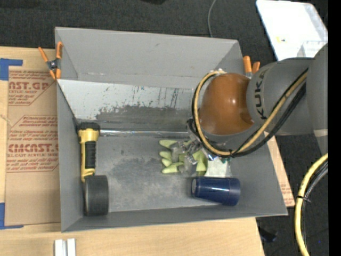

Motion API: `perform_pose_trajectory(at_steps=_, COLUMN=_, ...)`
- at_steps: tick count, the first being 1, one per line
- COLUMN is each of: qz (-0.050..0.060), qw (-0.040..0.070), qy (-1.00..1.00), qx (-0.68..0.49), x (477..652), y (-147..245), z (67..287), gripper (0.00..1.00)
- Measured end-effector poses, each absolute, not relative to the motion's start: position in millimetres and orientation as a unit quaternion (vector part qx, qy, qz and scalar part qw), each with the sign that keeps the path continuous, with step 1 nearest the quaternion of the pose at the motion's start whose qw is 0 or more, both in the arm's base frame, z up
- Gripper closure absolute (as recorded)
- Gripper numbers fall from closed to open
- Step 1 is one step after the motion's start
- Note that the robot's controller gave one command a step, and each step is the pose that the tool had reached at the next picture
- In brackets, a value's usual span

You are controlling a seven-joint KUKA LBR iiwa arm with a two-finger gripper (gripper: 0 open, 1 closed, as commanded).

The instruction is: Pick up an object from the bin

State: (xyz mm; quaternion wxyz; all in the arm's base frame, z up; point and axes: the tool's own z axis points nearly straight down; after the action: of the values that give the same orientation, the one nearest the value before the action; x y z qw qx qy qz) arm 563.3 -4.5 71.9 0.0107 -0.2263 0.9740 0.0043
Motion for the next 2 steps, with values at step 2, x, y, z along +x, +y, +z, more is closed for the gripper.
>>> perform_pose_trajectory(at_steps=2, qz=0.003, qw=0.012, qy=0.948, qx=-0.318, x=565.0, y=30, z=90, gripper=1.00)
